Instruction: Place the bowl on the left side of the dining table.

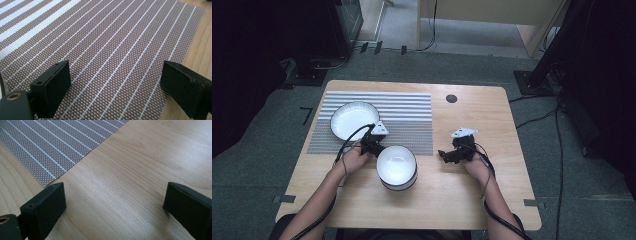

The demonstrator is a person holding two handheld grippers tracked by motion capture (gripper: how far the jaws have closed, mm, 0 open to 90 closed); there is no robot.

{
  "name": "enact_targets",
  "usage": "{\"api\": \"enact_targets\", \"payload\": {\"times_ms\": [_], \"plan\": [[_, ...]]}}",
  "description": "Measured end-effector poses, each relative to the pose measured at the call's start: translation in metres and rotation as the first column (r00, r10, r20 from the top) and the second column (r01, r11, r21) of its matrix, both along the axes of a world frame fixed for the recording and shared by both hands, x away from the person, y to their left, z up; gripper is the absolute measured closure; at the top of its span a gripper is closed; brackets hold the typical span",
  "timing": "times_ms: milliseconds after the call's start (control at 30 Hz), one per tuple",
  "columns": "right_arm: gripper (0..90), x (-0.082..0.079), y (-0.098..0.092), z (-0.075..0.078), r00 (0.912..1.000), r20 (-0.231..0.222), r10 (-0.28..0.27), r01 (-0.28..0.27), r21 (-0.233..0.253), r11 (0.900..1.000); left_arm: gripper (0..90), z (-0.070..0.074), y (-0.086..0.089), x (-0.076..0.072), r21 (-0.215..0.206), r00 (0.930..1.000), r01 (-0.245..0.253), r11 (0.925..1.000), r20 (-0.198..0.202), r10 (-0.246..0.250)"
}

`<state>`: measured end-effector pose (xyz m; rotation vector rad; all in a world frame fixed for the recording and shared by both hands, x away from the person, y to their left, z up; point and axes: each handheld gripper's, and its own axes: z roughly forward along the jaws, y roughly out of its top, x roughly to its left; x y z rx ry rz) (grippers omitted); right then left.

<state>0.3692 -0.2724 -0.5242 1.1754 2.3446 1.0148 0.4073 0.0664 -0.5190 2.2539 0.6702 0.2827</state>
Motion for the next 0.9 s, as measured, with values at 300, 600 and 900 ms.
{"api": "enact_targets", "payload": {"times_ms": [300,600,900], "plan": [[2.4,0.0007,-0.0003,0.0000,1.0000,-0.005,0.005,-0.005,-0.001,1.000,8.8,-0.0001,-0.0006,-0.0001,-0.001,1.0000,-0.001,1.0000,0.000,0.001],[2.4,0.0008,-0.0008,0.0000,1.0000,-0.005,-0.001,0.001,-0.003,1.000,8.4,0.0000,-0.0072,-0.0039,0.001,0.9969,-0.079,0.9969,-0.001,0.079],[2.4,0.0025,-0.0038,0.0000,1.0000,-0.006,-0.007,0.007,0.013,1.000,8.5,-0.0001,-0.0071,-0.0037,0.000,0.9969,-0.078,0.9969,-0.001,0.078]]}}
